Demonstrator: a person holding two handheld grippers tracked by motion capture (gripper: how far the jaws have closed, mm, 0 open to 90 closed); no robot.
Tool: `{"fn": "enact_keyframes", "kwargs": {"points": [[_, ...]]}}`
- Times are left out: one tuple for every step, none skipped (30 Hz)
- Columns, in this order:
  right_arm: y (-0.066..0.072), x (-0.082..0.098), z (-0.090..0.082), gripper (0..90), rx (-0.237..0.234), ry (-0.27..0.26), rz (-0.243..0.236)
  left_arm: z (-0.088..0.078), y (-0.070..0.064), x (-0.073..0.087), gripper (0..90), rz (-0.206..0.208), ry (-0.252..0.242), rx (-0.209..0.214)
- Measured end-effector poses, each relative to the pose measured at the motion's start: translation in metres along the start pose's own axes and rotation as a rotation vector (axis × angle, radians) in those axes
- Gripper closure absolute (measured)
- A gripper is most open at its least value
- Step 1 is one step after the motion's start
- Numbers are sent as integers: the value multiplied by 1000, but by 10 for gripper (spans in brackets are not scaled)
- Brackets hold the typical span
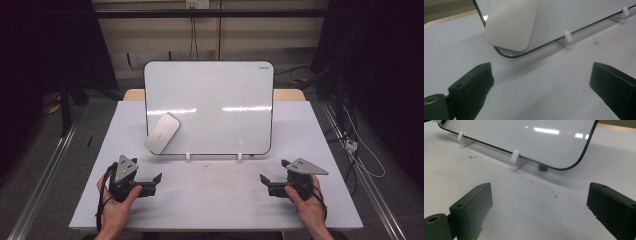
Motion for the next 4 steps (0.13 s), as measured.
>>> {"fn": "enact_keyframes", "kwargs": {"points": [[0, 0, 0, 62, -1, -1, 0, 0, 1, 0, 48, -3, 0, 0], [0, 0, 0, 62, -2, 0, 2, 0, 1, 1, 47, -12, 8, 1], [-1, 0, 0, 62, -2, 1, 2, 0, 1, 1, 47, -18, 8, 4], [-1, 0, 0, 62, -2, 0, 3, 0, 1, 1, 47, -13, 7, 1]]}}
Point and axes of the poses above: each handheld gripper's, and its own axes: z roughly forward along the jaws, x roughly out of its underside, y roughly to its left, the point moved 2 cm from there along z, roughly forward along the jaws, and after that the axes turned 5 degrees about z, right-handed, at the moved point
